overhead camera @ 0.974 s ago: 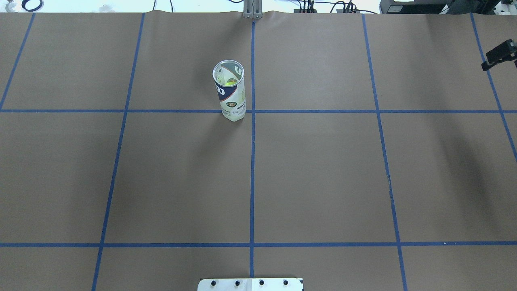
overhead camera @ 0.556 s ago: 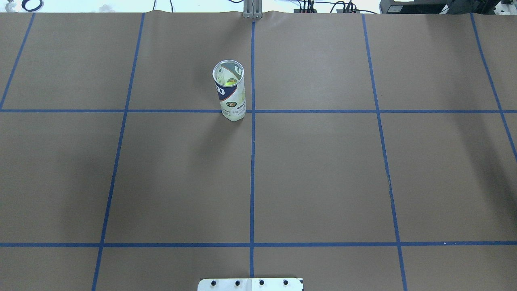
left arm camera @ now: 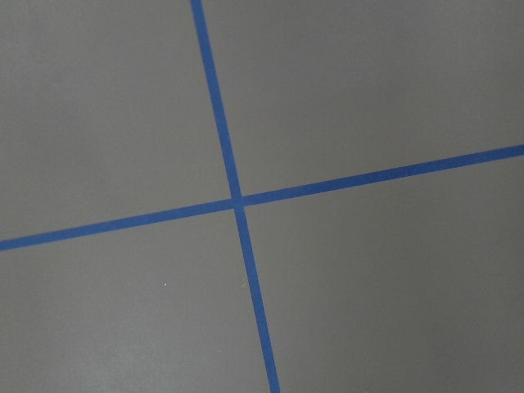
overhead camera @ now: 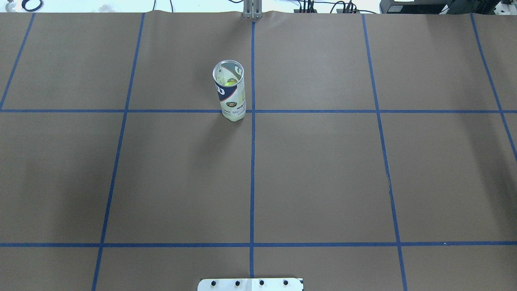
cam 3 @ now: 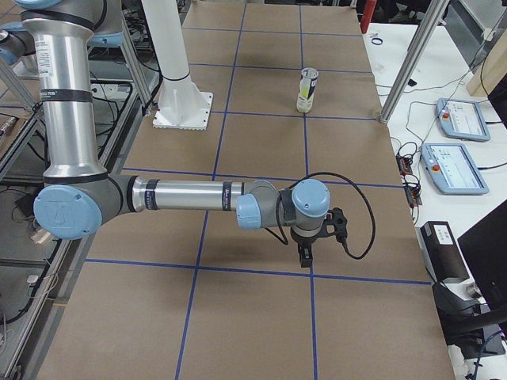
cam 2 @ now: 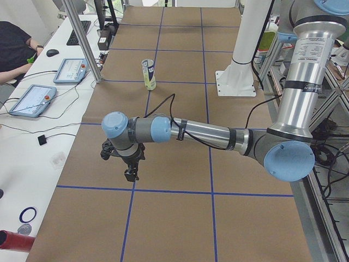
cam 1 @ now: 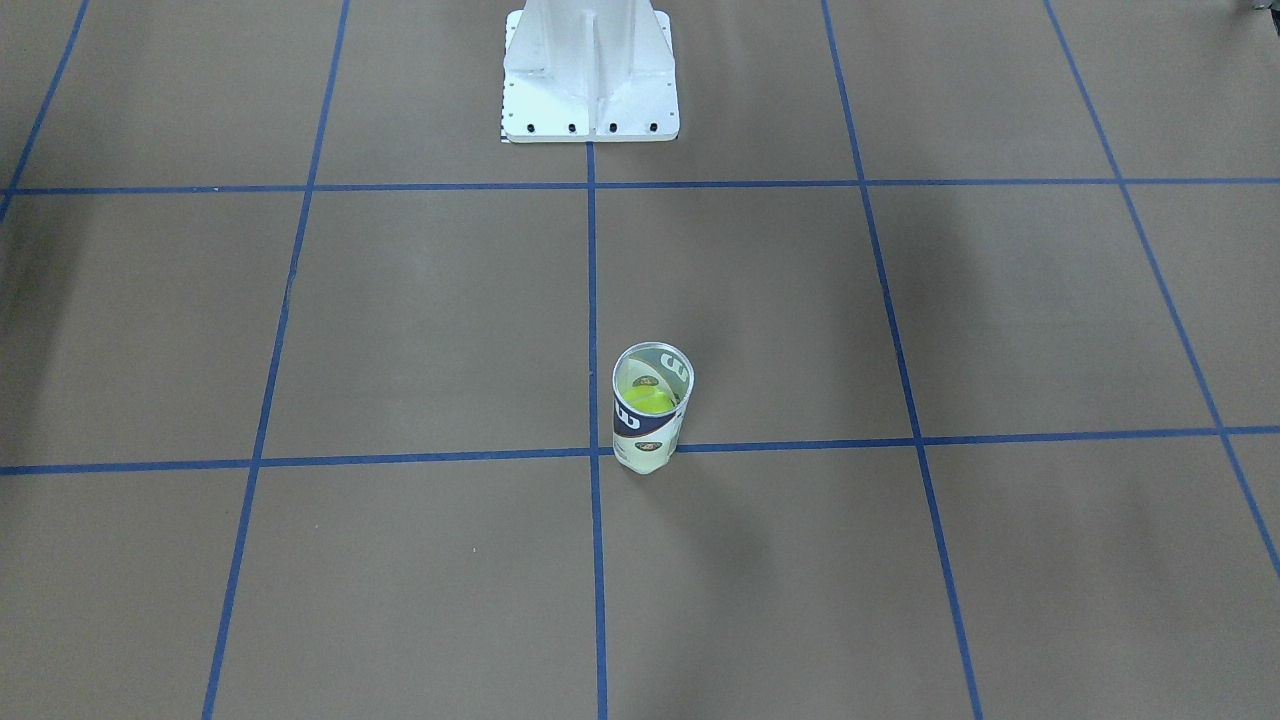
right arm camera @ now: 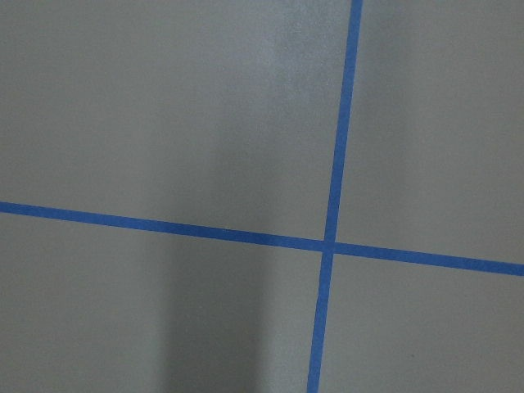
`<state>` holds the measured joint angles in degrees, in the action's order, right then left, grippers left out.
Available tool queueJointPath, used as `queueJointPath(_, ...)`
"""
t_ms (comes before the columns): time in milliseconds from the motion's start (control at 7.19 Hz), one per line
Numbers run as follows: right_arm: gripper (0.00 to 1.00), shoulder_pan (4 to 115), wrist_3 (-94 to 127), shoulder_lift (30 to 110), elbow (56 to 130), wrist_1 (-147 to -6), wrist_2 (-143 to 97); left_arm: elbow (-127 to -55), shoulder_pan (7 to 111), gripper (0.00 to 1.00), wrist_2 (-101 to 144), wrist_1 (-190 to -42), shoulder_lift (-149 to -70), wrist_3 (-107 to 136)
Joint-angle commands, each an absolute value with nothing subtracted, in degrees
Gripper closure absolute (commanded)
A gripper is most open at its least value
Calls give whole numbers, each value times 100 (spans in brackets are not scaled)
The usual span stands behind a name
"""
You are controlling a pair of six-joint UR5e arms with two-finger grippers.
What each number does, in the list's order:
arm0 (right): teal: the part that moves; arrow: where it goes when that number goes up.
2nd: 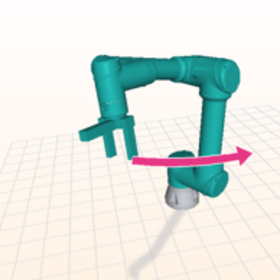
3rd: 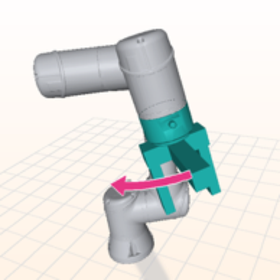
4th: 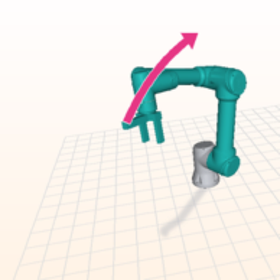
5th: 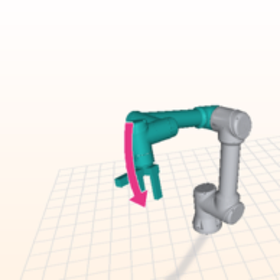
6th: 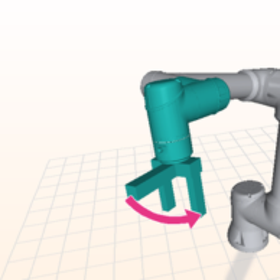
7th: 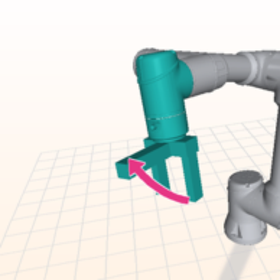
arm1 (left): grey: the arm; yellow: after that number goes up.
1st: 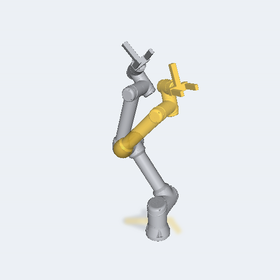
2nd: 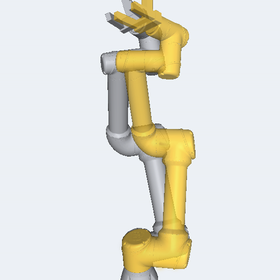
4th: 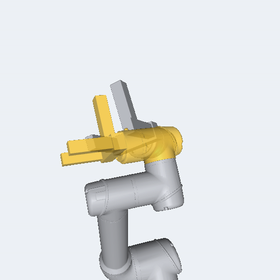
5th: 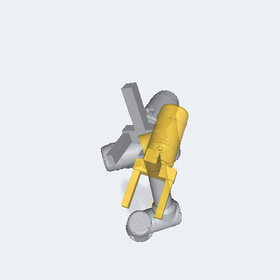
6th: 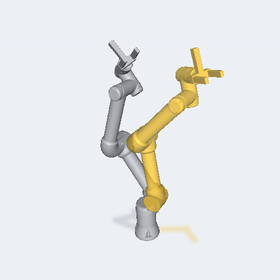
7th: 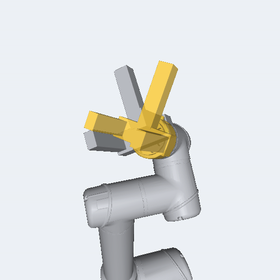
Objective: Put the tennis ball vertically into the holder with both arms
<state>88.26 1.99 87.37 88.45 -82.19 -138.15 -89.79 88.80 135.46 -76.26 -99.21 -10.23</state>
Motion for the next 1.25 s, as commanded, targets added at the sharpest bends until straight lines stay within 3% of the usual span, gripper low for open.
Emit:
queueJointPath(0,1,8833,220,8754,8842,-8218,-13712,-8991,9026,0,13570,-7638,-9670,-1019)
queueJointPath(556,1,8833,272,8912,8789,-8279,-13658,-9552,9079,0,13597,-7919,-9053,-653)
queueJointPath(1113,1,8850,272,8982,8807,-8279,-13702,-9589,9053,0,13992,-8753,-8771,113)
